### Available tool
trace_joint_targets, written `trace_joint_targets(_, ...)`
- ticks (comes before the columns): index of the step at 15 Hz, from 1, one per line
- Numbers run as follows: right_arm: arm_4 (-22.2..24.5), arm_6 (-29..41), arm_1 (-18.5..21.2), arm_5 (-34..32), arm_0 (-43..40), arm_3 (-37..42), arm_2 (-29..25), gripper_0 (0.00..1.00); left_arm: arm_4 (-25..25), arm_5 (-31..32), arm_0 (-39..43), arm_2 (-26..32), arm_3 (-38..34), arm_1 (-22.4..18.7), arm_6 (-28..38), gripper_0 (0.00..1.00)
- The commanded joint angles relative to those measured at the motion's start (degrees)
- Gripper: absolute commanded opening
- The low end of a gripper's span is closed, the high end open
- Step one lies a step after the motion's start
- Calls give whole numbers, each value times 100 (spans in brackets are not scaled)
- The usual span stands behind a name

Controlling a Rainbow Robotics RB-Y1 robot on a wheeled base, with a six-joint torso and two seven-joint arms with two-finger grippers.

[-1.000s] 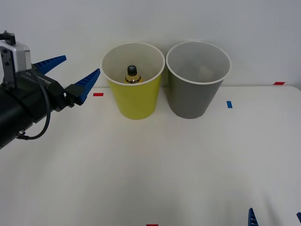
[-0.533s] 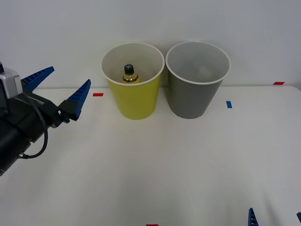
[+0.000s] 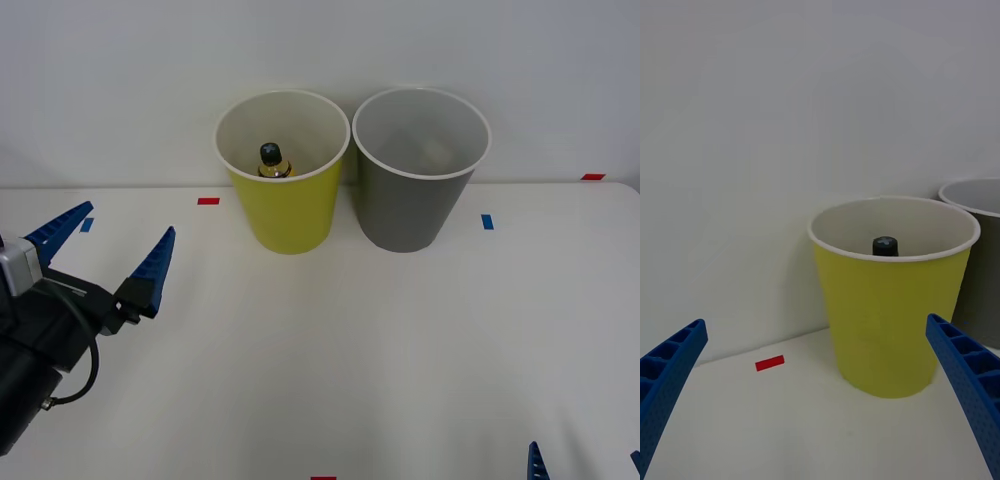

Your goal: Put cans in the gray bin and PET bottles in the light green bin.

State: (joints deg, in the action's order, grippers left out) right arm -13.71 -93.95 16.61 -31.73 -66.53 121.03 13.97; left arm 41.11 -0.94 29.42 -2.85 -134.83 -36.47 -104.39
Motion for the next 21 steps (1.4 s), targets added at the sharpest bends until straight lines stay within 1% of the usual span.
trace_joint_targets(1, 0, 0, 0, 0, 0, 0, 0, 100, -850, 1131, 529, -313, 317, 52, 174, 100)
trace_joint_targets(4, 0, 0, 0, 0, 0, 0, 0, 100, -1351, 2115, 784, -594, 915, 193, 411, 100)
trace_joint_targets(5, 0, 0, 0, 0, 0, 0, 0, 100, -1492, 2344, 916, -682, 1029, 202, 745, 100)
trace_joint_targets(8, 0, 0, 0, 0, 0, 0, 0, 100, -2037, 2581, 1496, -717, 1099, 369, 1448, 100)
trace_joint_targets(9, 0, 0, 0, 0, 0, 0, 0, 100, -2204, 2686, 1681, -717, 1152, 439, 1536, 100)
trace_joint_targets(11, 0, 0, 0, 0, 0, 0, 0, 100, -2661, 2959, 1944, -682, 1407, 755, 1527, 100)
trace_joint_targets(13, 0, 0, 0, 0, 0, 0, 0, 100, -2960, 3012, 2164, -585, 1469, 975, 1545, 100)
trace_joint_targets(17, 0, 0, 0, 0, 0, 0, 0, 100, -2977, 3020, 2516, -568, 1460, 1098, 1554, 100)
trace_joint_targets(21, 0, 0, 0, 0, 0, 0, 0, 100, -3030, 3346, 2937, -568, 1469, 1151, 1554, 100)
